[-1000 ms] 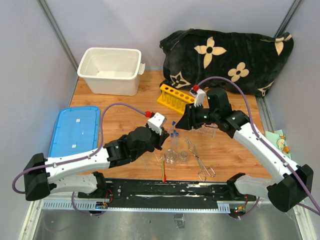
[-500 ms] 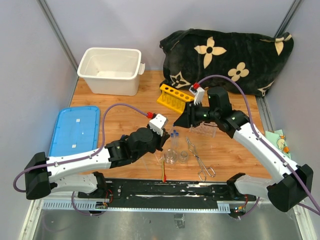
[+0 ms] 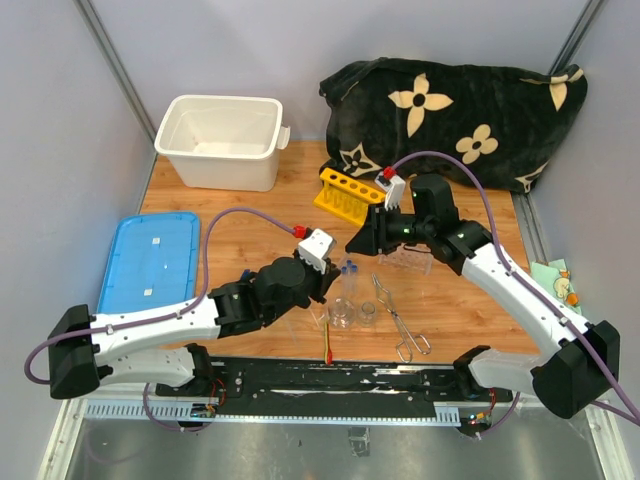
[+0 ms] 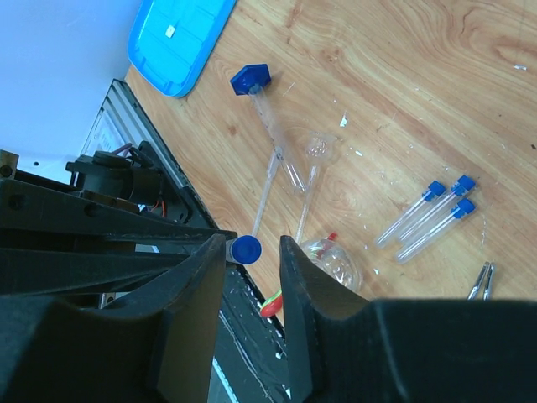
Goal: Organize the chemistry lab equipment
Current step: Pick up the test tube at the center of the board, then insert the test tube into the slot of the test tube rack.
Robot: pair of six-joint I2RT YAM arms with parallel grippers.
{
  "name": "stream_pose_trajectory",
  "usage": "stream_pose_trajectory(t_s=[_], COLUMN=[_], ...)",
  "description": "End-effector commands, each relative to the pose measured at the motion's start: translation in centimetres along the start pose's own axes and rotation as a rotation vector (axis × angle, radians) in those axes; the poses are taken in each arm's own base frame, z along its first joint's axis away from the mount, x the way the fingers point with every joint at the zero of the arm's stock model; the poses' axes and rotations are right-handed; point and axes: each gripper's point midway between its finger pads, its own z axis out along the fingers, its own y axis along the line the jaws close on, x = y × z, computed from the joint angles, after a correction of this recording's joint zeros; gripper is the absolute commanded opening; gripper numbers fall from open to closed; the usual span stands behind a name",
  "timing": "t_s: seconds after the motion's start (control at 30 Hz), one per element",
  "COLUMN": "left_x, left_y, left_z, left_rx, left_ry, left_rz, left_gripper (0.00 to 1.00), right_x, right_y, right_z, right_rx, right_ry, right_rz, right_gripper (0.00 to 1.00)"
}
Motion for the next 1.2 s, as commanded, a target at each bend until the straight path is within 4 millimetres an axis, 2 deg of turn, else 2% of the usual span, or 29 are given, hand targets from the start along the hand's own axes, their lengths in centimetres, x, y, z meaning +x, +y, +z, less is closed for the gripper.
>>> stream_pose_trajectory(t_s=[0.0, 0.07, 0.33, 0.4, 0.47, 0.5, 0.57, 0.63, 0.67, 0.87, 0.93, 1.17], left_x=[-3.2, -3.0, -2.9, -2.8, -2.6, -2.4, -2.2, -2.0, -2.0, -1.4, -1.0, 3.0], left_y=[-0.5, -0.5, -0.5, -0.4, -0.3, -0.2, -0.3, -0.3, -0.4, -0.5, -0.4, 0.7], left_z=[-0.5, -0.5, -0.3, -0.2, 0.0, 0.1, 0.3, 0.4, 0.4, 0.3, 0.3, 2.5], left_rx=[0.005, 0.004, 0.000, -0.012, -0.023, -0.030, -0.035, -0.035, -0.033, -0.025, -0.030, -0.144], left_ry=[-0.087, -0.083, -0.079, -0.073, -0.064, -0.054, -0.041, -0.029, -0.026, -0.011, -0.003, 0.138], left_rz=[-0.023, -0.022, -0.019, -0.019, -0.021, -0.019, -0.025, -0.029, -0.031, -0.044, -0.048, -0.015], left_gripper=[0.00, 0.00, 0.02, 0.12, 0.22, 0.34, 0.52, 0.63, 0.66, 0.67, 0.69, 0.70], right_x=[-0.1, -0.1, 0.0, 0.1, 0.0, 0.0, 0.0, -0.1, -0.3, -2.6, -3.4, -5.4], right_y=[0.2, 0.3, 0.6, 0.4, 0.2, -0.2, -1.3, -2.6, -3.3, -7.7, -9.5, -15.2], right_z=[0.3, 0.3, 0.2, 0.1, -0.1, -0.2, -0.5, -1.0, -1.3, -3.9, -5.4, -10.6], right_rx=[-0.027, -0.035, -0.046, -0.038, -0.016, 0.008, 0.075, 0.162, 0.210, 0.484, 0.612, 1.008], right_ry=[-0.010, -0.010, -0.009, -0.009, -0.014, -0.018, -0.025, -0.033, -0.041, -0.100, -0.117, -0.209], right_rz=[0.007, 0.007, 0.009, 0.009, 0.006, 0.002, -0.006, -0.021, -0.034, -0.111, -0.137, -0.195], right_gripper=[0.32, 0.29, 0.07, 0.01, 0.01, 0.01, 0.01, 0.01, 0.01, 0.01, 0.01, 0.01])
